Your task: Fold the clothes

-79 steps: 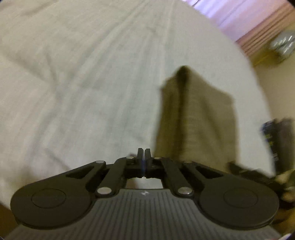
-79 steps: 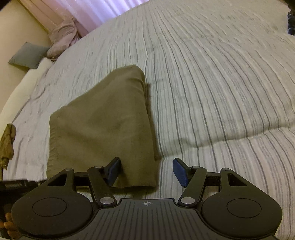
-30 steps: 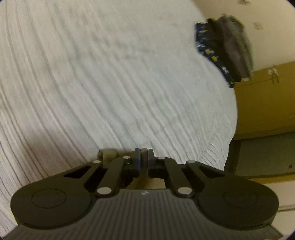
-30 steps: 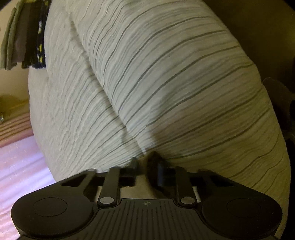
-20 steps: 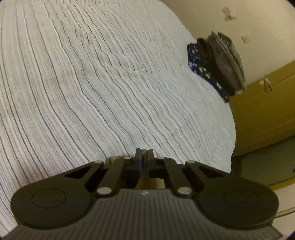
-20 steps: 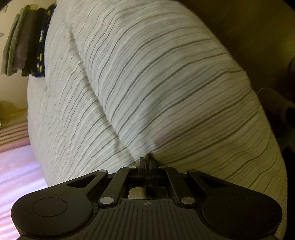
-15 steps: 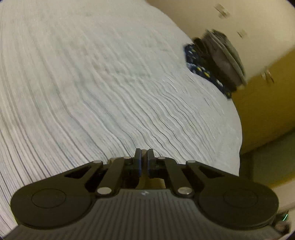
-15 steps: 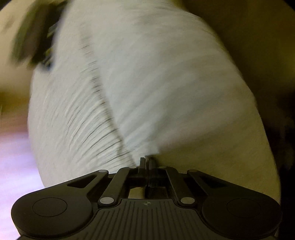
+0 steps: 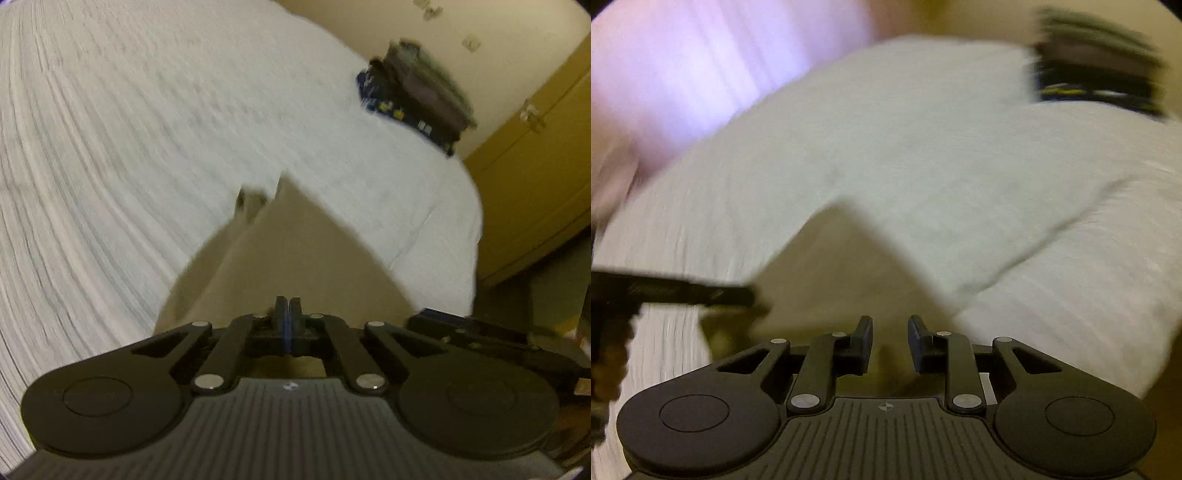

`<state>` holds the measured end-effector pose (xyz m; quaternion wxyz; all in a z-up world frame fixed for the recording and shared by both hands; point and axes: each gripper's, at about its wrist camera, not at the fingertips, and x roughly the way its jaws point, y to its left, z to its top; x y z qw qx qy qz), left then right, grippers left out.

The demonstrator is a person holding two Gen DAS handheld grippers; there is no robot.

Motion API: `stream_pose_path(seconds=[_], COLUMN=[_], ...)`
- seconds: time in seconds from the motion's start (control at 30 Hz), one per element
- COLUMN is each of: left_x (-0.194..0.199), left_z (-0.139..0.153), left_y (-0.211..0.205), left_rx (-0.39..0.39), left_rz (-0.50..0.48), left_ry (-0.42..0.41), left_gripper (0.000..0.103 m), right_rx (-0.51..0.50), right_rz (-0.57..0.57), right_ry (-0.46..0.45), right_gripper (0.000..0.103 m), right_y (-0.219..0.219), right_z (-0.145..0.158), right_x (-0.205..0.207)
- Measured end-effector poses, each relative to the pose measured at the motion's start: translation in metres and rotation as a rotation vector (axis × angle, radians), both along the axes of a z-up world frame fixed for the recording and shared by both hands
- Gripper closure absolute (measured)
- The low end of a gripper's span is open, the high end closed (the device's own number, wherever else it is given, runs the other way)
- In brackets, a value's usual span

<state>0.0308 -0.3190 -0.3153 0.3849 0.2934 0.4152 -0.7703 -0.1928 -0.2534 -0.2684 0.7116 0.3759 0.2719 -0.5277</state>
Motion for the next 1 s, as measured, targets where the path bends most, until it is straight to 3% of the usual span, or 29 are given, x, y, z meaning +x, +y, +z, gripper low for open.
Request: stream_pose_path(seconds=[0.13, 0.2, 0.3, 0.53, 0.63, 0.7, 0.87, 1.0], left_x=[0.003, 0.005, 0.006, 0.01, -0.004, 0.005, 0.02, 0.018], left_z=[-0.019, -0.015, -0.007, 0.009, -0.014, -0.024, -0.008, -0.008], left_y=[-0.005, -0.004, -0.003, 0.0, 0.001, -0.001, 0.002, 0.007], left_rx=[-0.053, -0.058, -0.065, -0.08, -0.059, -0.034, -0.034, -0.034], left_rz=[0.013, -0.005, -0.031, -0.094, -0.135, -0.082, -0.01, 0.014], left_ry=[-0.072, -0.058, -0.036, 0.013, -0.081, -0.079, -0.038, -0.043], left_gripper=[0.103, 0.103, 0.103, 0.103, 0.103, 0.103, 0.103, 0.103], right_rx=[-0.002, 0.006, 0.04, -0.058, 0.02, 0.052, 0.113, -0.004], right_rz=[0.151, 0.167, 0.145, 0.178, 0.198, 0.209, 0.181, 0.167], right_ry=[0.197, 0.237, 0.227, 0.125, 0.152, 0.193, 0.206, 0.205], right_gripper=[0.077, 0.077, 0.077, 0.077, 0.077, 0.077, 0.077, 0.077], right_y=[0.017, 0.032, 0.037, 0.018, 0.017, 0.027, 0.039, 0.017], right_z=[-0.023, -0.025, -0.017, -0.001, -0.023, -0.03, -0.02, 0.003], right_x=[0.036, 0.04, 0.038, 0.055, 0.066, 0.066, 0.05, 0.049])
